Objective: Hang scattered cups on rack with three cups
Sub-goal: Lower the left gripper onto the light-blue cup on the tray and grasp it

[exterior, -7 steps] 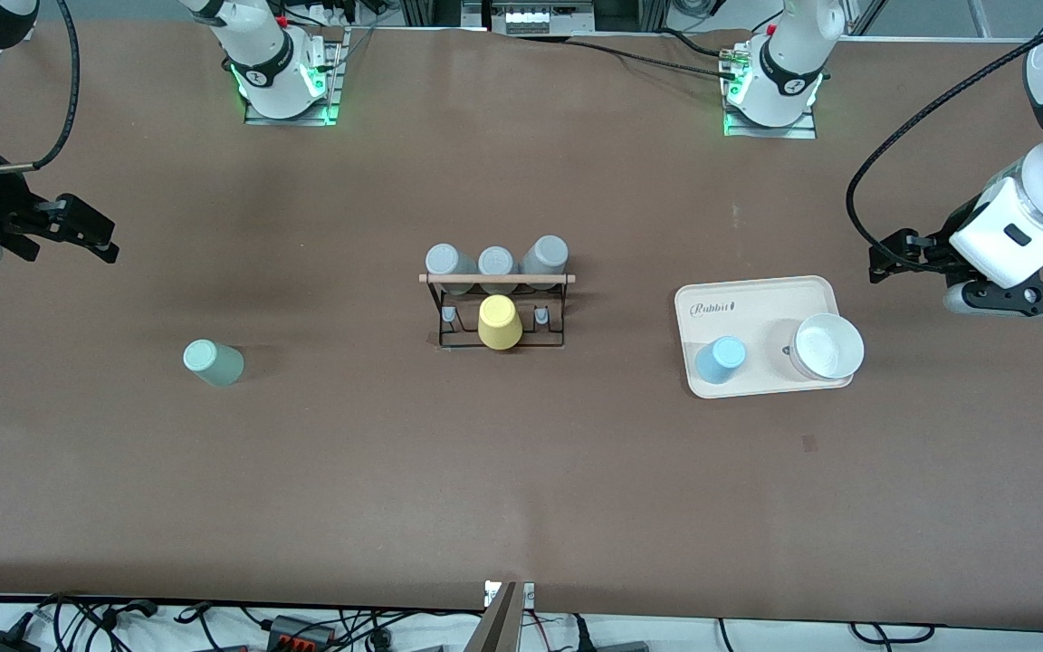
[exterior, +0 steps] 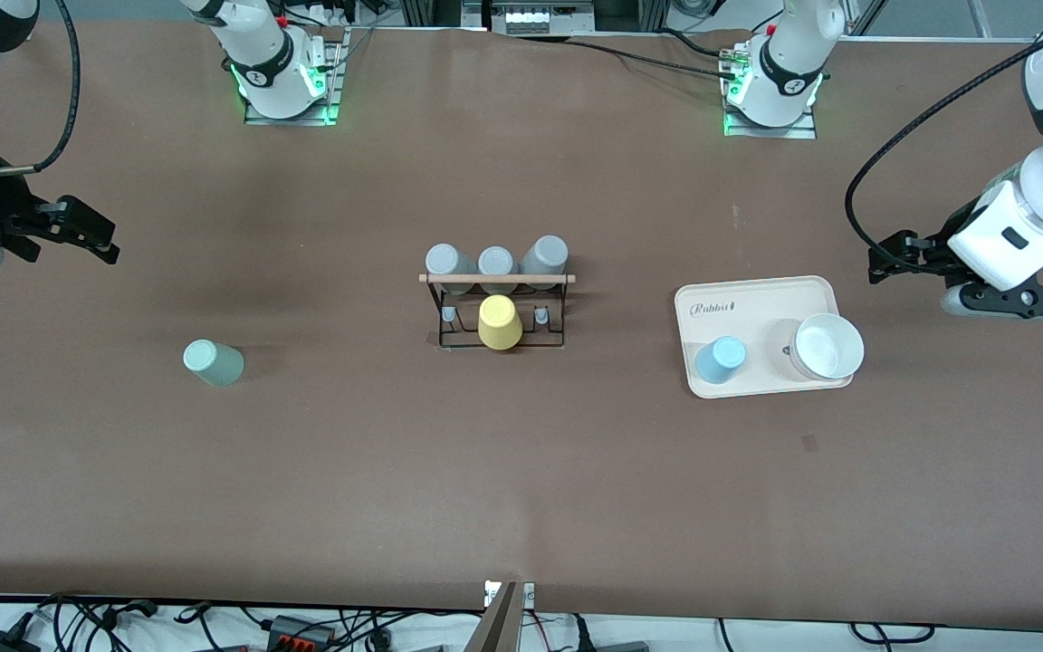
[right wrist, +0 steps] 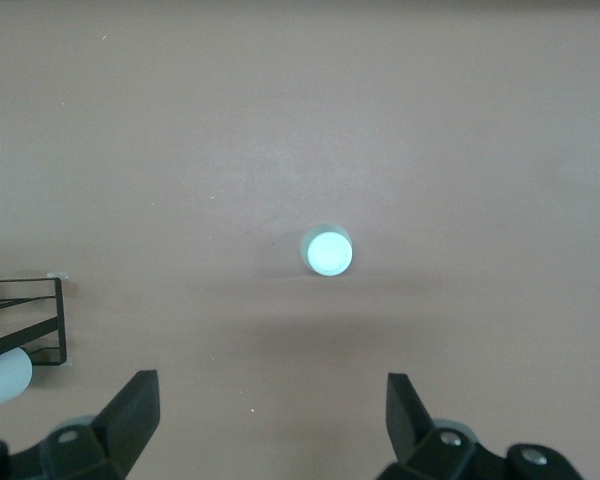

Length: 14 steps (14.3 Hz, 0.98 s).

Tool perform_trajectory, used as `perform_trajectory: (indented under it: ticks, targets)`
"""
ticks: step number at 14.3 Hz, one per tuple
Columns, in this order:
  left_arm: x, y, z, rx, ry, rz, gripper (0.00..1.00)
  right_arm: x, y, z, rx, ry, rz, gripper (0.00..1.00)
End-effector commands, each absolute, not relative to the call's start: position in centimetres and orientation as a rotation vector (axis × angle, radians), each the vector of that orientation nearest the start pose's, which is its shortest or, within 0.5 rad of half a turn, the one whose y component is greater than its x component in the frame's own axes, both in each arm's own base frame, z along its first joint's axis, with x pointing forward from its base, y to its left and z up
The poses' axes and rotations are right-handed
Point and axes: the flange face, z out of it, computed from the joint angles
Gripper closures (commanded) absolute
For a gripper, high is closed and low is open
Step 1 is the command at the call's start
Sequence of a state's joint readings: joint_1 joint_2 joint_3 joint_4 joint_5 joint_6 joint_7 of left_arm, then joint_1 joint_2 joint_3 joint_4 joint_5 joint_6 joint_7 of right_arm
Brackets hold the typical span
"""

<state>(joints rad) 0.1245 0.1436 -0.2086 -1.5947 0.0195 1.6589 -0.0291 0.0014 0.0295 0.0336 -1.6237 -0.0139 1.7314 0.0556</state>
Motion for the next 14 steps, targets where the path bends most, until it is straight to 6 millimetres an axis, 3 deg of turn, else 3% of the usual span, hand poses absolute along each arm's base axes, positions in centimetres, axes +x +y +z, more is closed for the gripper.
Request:
perform_trajectory:
  ticks: [1, 3, 5, 6, 9, 11, 14]
  targets:
    - [60.5, -4.4, 50.9, -3.140, 0.144, 0.199, 0.00, 57.8, 1.8, 60.4, -3.144, 0.020, -0.114, 0.00]
    - [62.1, -5.1, 46.6, -3.144, 0.156, 0.256, 0.00, 57.8, 1.8, 60.4, -3.146, 0.023, -0.107, 0.00]
    - [63.6, -7.0, 42.0, -3.152, 0.189, 0.273, 0.00, 57.7, 1.8, 60.3, -3.146, 0.023, -0.104, 0.00]
    - [64.0, -8.1, 39.6, -3.149, 0.214, 0.299, 0.00, 57.7, 1.8, 60.3, -3.146, 0.023, -0.104, 0.00]
    - [64.9, -9.2, 33.9, -3.166, 0.155, 0.310, 0.00, 57.7, 1.8, 60.3, -3.148, 0.022, -0.095, 0.00]
    - [64.2, -11.8, 31.0, -3.167, 0.142, 0.286, 0.00, 57.7, 2.0, 60.4, -3.150, 0.018, -0.097, 0.00]
    - [62.9, -12.1, 26.8, -3.183, 0.136, 0.216, 0.00, 57.7, 2.0, 60.4, -3.150, 0.017, -0.097, 0.00]
